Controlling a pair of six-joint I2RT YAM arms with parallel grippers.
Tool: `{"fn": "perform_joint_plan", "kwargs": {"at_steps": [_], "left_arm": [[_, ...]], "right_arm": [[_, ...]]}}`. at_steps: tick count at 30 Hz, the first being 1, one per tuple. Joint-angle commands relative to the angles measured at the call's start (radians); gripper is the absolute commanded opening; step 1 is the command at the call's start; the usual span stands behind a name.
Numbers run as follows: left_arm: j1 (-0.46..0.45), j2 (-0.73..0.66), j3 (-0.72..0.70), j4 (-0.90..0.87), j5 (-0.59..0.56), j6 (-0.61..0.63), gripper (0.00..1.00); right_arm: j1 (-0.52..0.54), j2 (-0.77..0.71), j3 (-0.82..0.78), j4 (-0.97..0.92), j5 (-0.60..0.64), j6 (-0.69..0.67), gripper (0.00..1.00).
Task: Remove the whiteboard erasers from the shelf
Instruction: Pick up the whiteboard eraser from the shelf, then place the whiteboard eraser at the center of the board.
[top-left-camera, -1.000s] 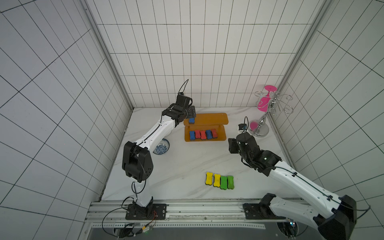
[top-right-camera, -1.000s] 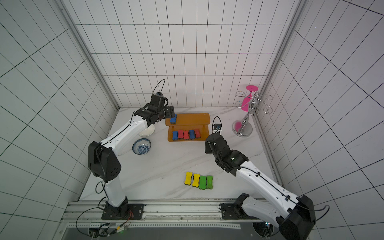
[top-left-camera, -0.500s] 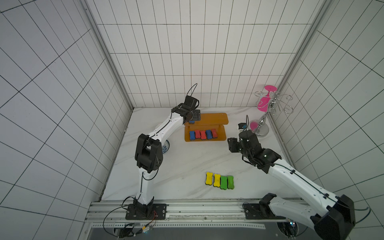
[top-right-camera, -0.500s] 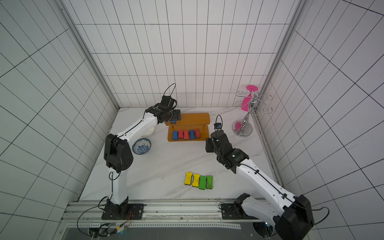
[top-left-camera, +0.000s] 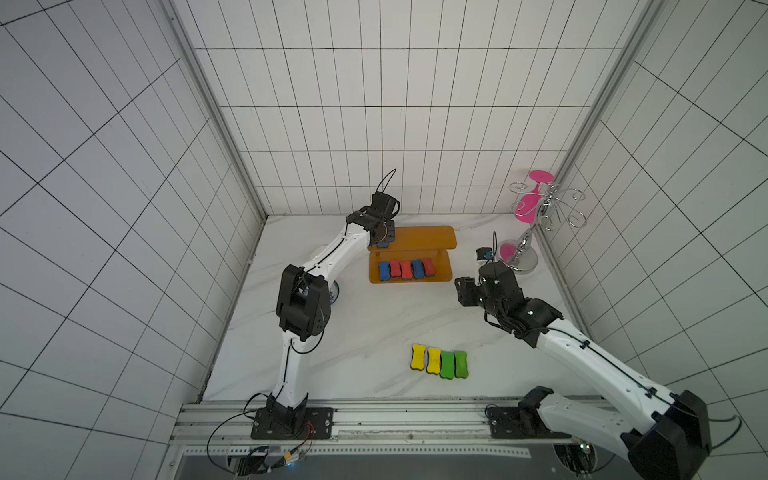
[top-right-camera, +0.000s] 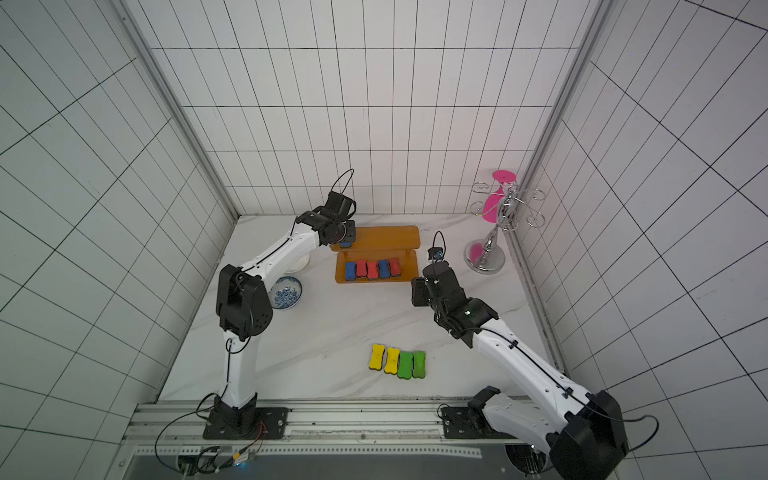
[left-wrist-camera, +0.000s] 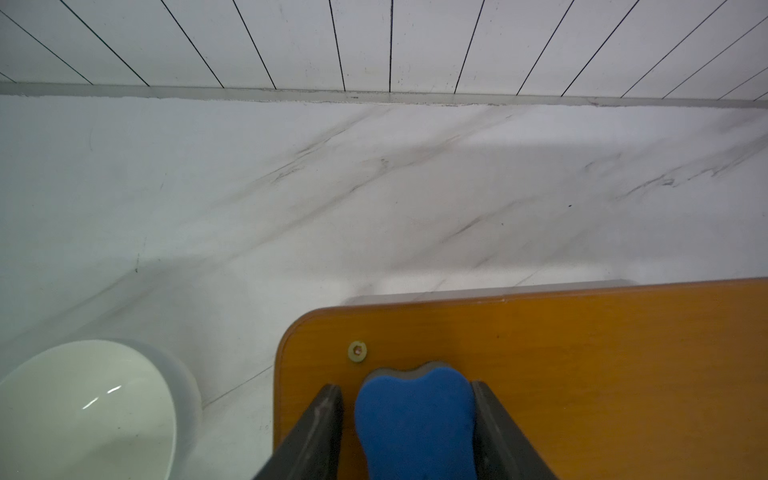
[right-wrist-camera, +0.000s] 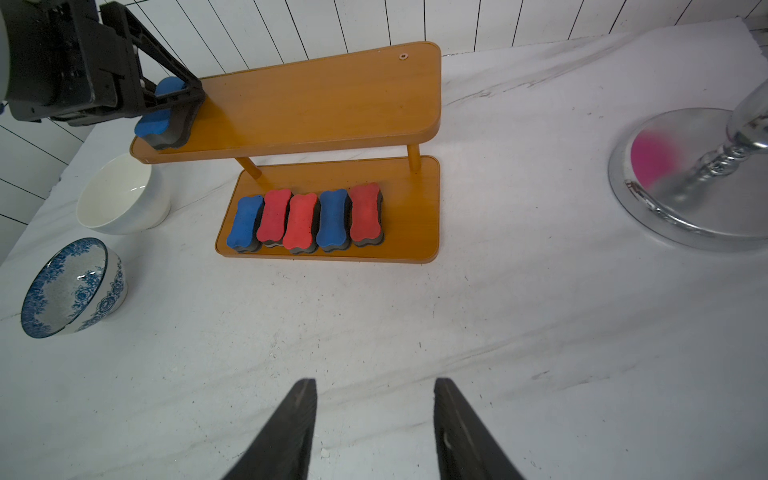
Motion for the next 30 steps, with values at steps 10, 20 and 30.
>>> {"fn": "perform_joint_plan", "kwargs": {"at_steps": [10, 20, 30], "left_arm": [[-0.045, -0.089, -0.021, -0.126, 0.000, -0.060, 0.28], [-0.247, -0.566, -0.697, 0.158, -0.004, -0.270, 0.26], [-0.482, -0.652, -1.124, 0.398, -0.081, -0.456, 0.26]], "right_arm": [[-0.012, -0.071, -0.018, -0.005, -0.016, 0.011, 0.48], [-0.011, -0.254, -0.053, -0.086, -0.037, 0.049, 0.46], [-0.009, -0.459, -0.181, -0.142, -0.079, 0.122, 0.44]]}}
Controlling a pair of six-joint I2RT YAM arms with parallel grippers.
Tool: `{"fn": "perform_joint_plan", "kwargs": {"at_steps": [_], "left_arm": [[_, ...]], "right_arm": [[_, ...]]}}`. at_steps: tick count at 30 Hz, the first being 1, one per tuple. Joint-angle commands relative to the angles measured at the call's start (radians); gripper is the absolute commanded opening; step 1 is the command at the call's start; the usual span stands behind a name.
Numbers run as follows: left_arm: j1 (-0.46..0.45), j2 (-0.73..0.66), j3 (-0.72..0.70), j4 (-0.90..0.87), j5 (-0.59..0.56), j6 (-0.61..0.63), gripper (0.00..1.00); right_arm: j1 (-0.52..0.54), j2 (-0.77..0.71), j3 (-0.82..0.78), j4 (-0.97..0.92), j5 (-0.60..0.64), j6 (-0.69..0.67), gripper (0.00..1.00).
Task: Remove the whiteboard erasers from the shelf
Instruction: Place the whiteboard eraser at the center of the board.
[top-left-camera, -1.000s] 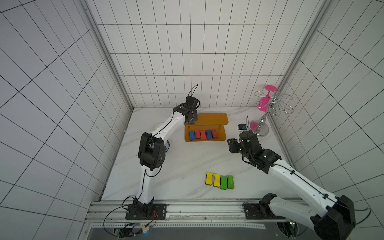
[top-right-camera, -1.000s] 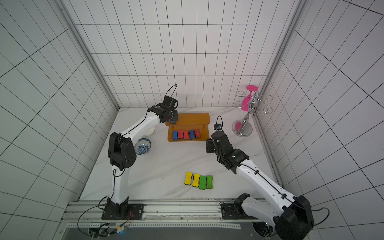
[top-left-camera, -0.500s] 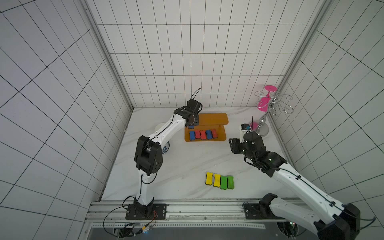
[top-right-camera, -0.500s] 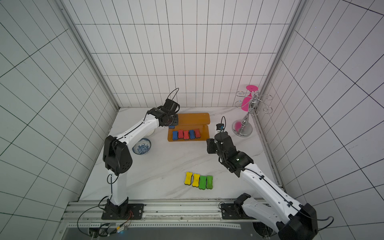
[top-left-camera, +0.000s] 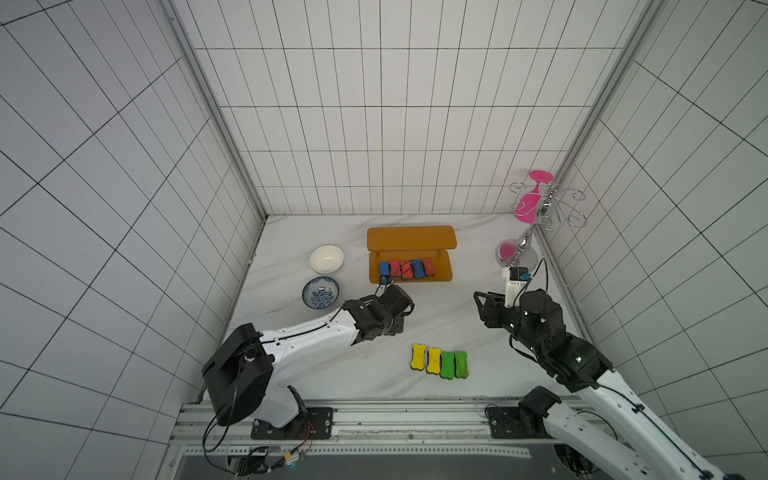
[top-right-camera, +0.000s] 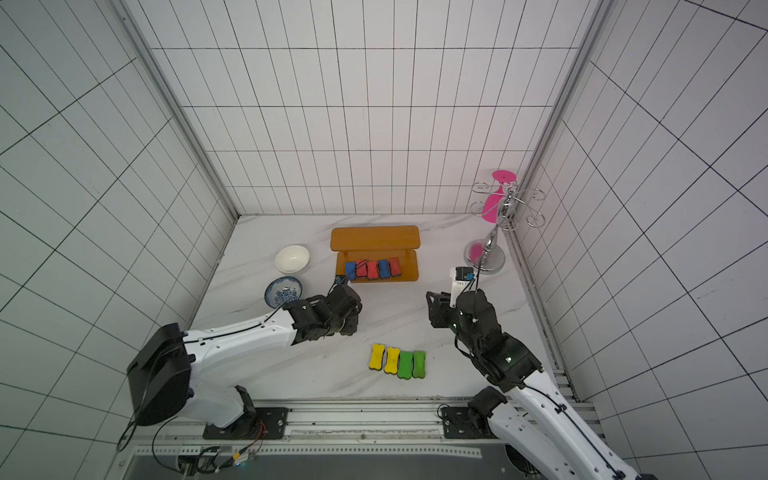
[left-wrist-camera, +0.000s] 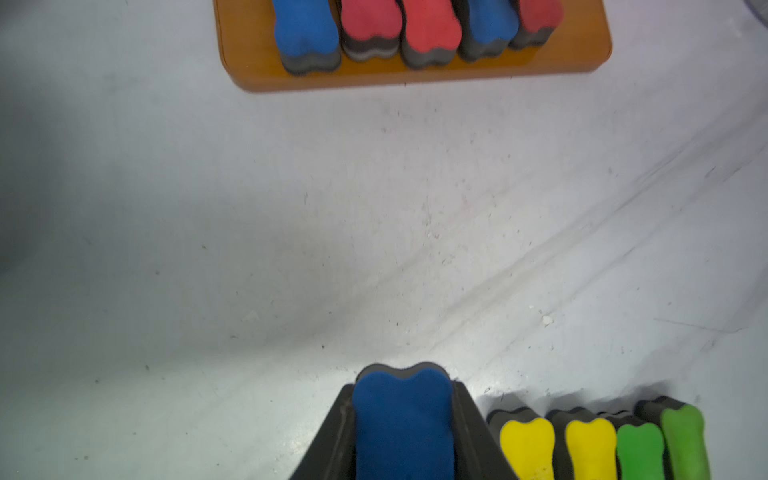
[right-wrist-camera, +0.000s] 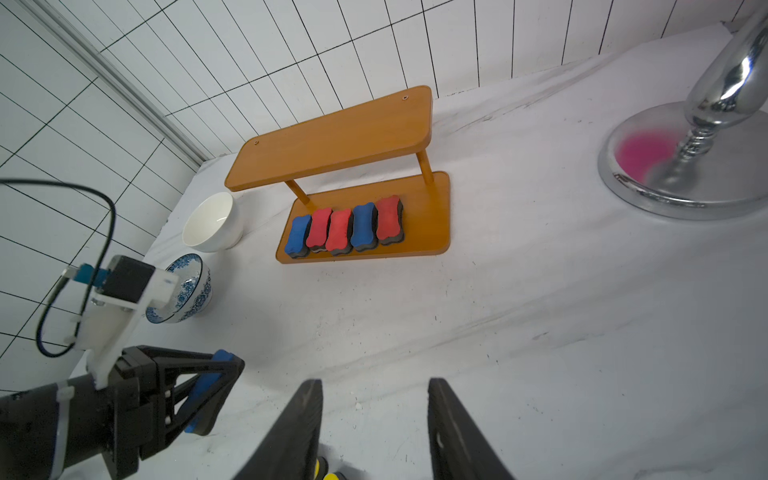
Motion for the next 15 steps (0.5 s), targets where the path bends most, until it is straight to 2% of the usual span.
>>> {"fn": "perform_joint_plan", "kwargs": {"at_steps": [1, 9, 15], "left_arm": [[-0.038, 0.025, -0.047, 0.144, -0.035, -0.079, 0.26], [-0.135, 0.090, -0.112, 0.170, -0.048, -0.119, 0.28], [-0.156, 0.081, -0.124, 0.149, -0.047, -0.144, 0.31]], "right_arm": [[-0.007, -0.029, -0.029, -0.032, -0.023, 0.037, 0.44], [-0.007, -0.047, -0.064, -0.023, -0.021, 0.049, 0.44], [-0.007, -0.029, -0.073, -0.011, -0.028, 0.050, 0.44]]}}
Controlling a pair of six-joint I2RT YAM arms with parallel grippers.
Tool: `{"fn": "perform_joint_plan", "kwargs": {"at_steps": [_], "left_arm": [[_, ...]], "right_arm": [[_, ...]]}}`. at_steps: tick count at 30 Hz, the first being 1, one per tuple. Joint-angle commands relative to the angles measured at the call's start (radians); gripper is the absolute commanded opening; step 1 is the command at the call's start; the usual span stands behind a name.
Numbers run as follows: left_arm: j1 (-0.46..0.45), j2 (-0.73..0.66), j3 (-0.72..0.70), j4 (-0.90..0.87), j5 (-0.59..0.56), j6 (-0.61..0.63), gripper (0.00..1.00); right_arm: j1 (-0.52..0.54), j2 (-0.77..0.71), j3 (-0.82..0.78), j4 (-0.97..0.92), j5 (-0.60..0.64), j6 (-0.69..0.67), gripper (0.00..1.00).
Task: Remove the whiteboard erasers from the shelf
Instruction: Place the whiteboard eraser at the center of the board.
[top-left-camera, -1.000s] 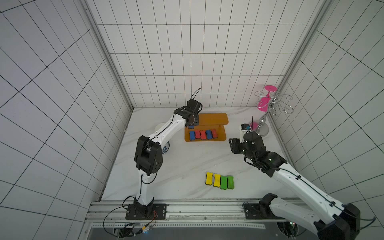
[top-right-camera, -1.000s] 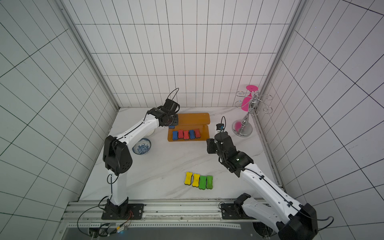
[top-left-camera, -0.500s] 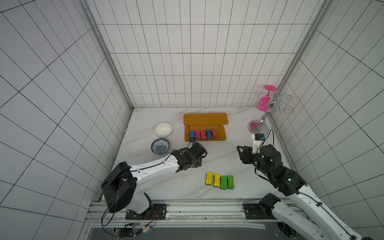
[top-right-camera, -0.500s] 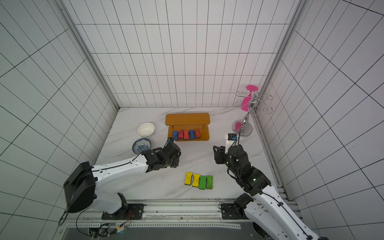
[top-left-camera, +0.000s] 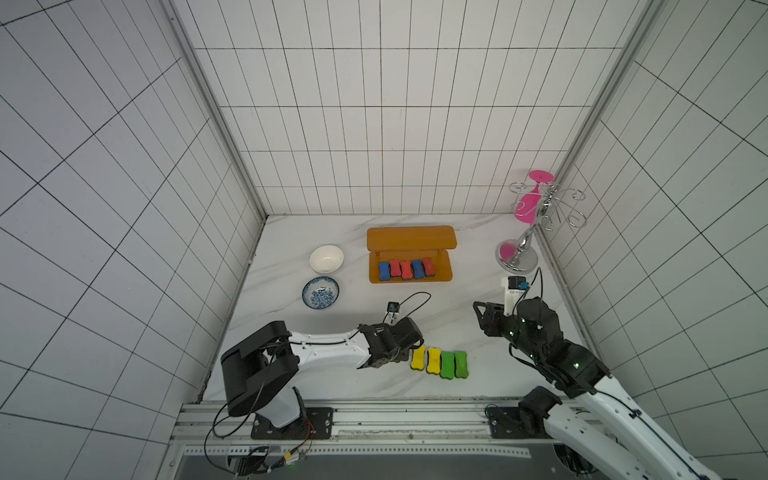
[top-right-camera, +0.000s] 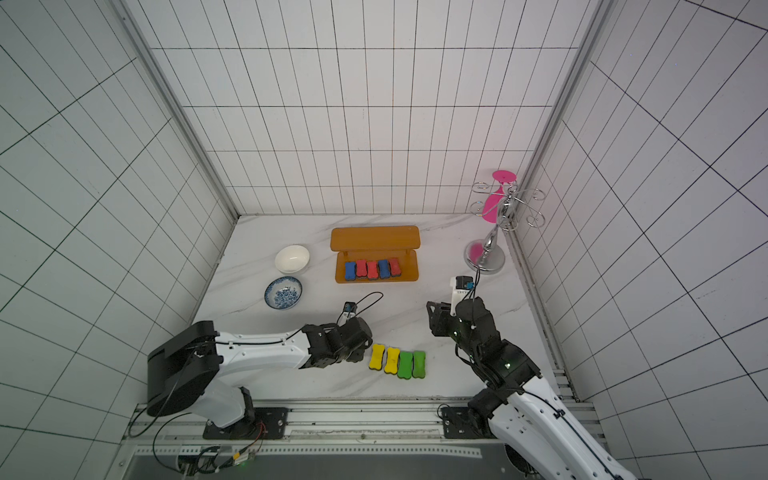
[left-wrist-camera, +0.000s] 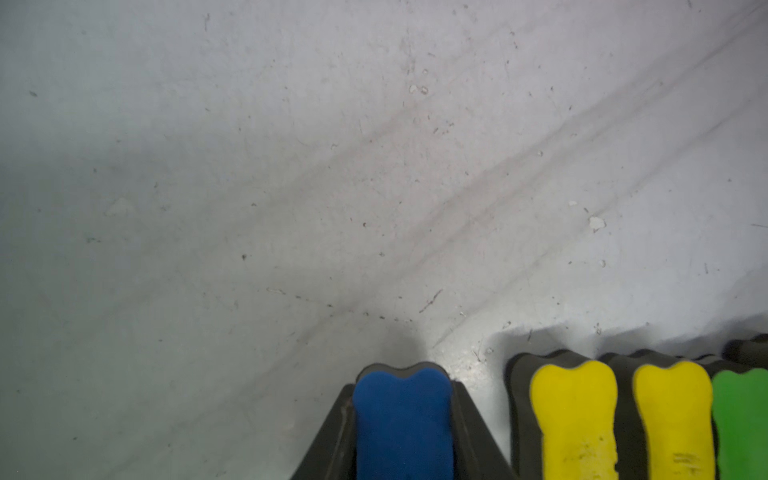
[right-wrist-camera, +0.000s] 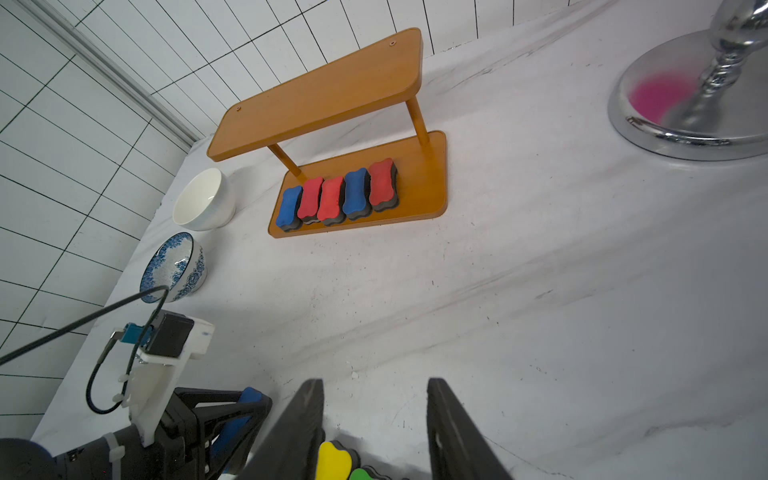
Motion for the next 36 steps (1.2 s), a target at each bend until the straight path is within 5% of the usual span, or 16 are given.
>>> {"fn": "perform_joint_plan", "kwargs": {"at_steps": [1, 14, 24, 31, 36], "left_arm": [[-0.014, 0.008, -0.004, 0.022, -0.012, -0.026, 0.32], [-0.063, 0.025, -0.017, 0.018, -0.057, -0.057, 0.54], [-0.075, -0.056, -0.008, -0.045, -0.118, -0.072, 0.59], [-0.068, -0.153, 0.009, -0.094, -0.167, -0.054, 0.59], [0.009, -0.198, -0.014, -0.091, -0.092, -0.019, 0.57]], "right_arm": [[-0.007, 0.004, -0.007, -0.002, -0.011, 0.009, 0.44], [-0.007, 0.016, -0.030, 0.021, -0.017, 0.023, 0.44], [-0.007, 0.059, -0.045, 0.043, -0.046, 0.011, 0.45], [-0.007, 0.283, -0.035, 0.110, -0.161, -0.032, 0.42], [-0.003, 0.568, 0.059, 0.141, -0.299, -0.097, 0.38]]}}
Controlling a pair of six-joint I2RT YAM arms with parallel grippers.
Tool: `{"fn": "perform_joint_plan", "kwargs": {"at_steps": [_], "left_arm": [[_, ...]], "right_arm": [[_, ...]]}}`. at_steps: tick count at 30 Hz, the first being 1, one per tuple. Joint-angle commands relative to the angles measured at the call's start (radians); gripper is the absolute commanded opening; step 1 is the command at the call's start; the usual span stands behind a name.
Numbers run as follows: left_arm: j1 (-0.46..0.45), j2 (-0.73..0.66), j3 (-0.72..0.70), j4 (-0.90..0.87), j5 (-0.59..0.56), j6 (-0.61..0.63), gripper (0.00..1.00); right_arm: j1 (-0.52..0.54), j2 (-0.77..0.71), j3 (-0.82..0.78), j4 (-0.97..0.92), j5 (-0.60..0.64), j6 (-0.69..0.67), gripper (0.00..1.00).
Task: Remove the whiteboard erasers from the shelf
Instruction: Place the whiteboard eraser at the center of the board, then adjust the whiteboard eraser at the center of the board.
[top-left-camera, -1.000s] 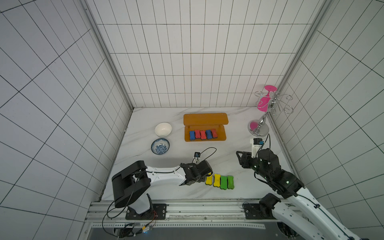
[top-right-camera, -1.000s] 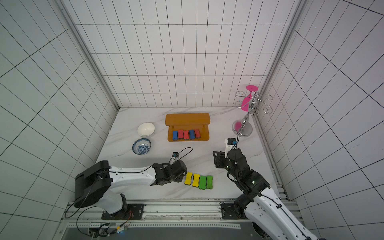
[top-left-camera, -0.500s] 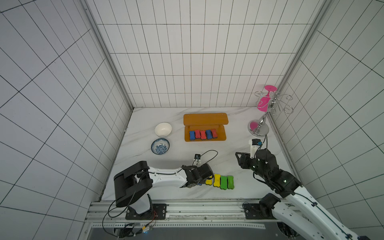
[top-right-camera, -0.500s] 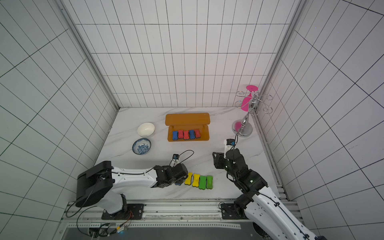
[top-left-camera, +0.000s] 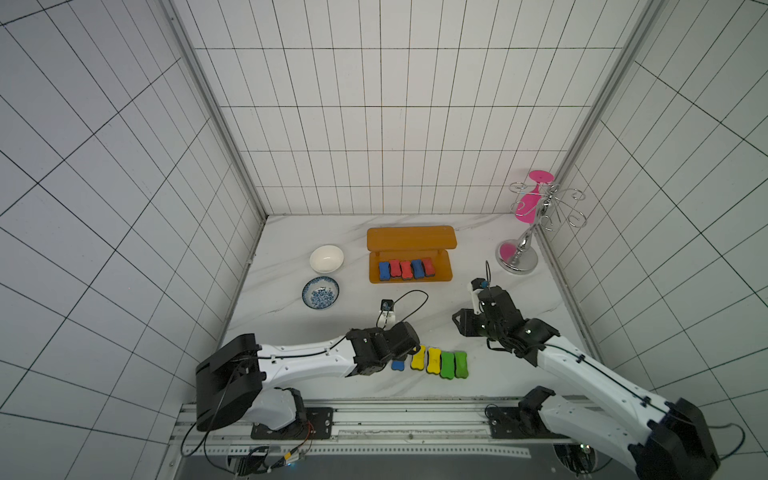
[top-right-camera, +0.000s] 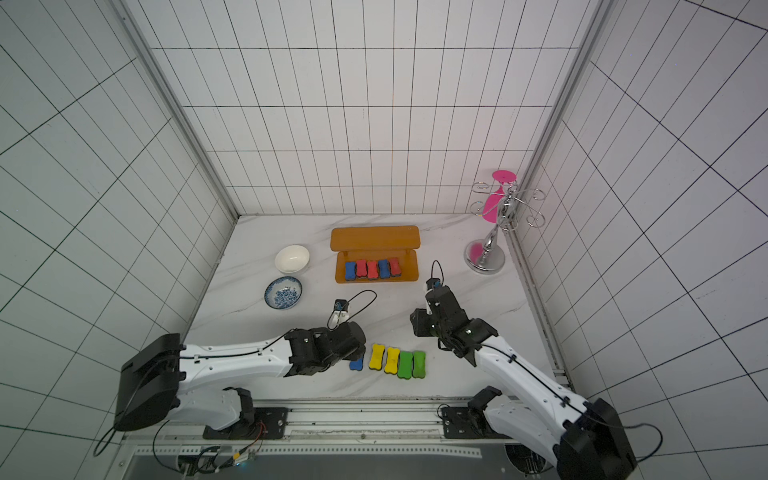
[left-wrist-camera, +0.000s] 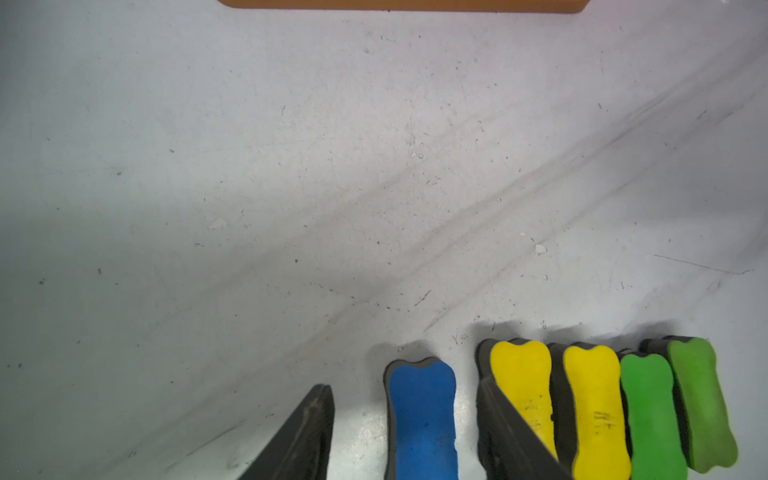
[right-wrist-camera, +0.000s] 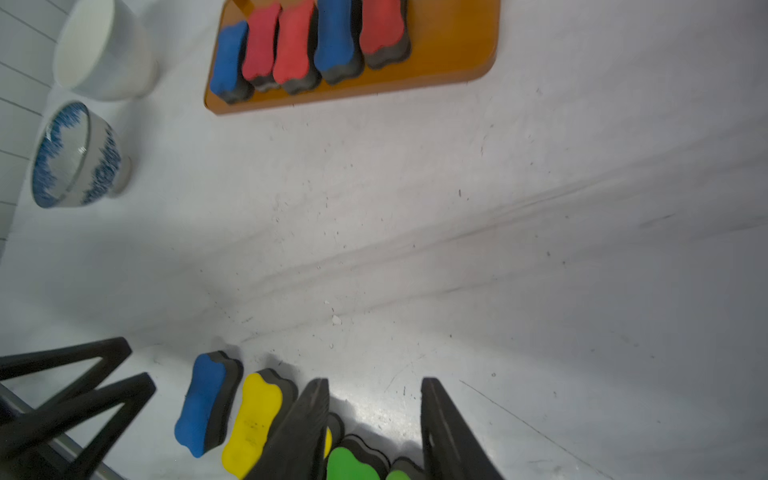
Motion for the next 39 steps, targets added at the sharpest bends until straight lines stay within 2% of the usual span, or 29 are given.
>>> {"fn": "perform_joint_plan", "kwargs": {"at_steps": [1, 12, 21, 39], "left_arm": [[0.062, -0.035, -0.010, -0.013, 0.044, 0.032, 0.57], [0.180, -0.118, -0.050, -0.029, 0.097, 0.084, 0.57], [0.228, -0.138, -0.068, -0.033, 0.117, 0.097, 0.57], [0.264, -0.165, -0.084, -0.041, 0.120, 0.108, 0.57]], "right_arm": [[-0.002, 0.130, 0.068, 0.049, -0.125, -0.065, 0.37], [0.063, 0.418, 0.167, 0.116, -0.193, -0.119, 0.25], [0.137, 0.516, 0.178, 0.150, -0.212, -0.132, 0.23], [0.221, 0.491, 0.116, 0.149, -0.199, -0.097, 0.22]]}}
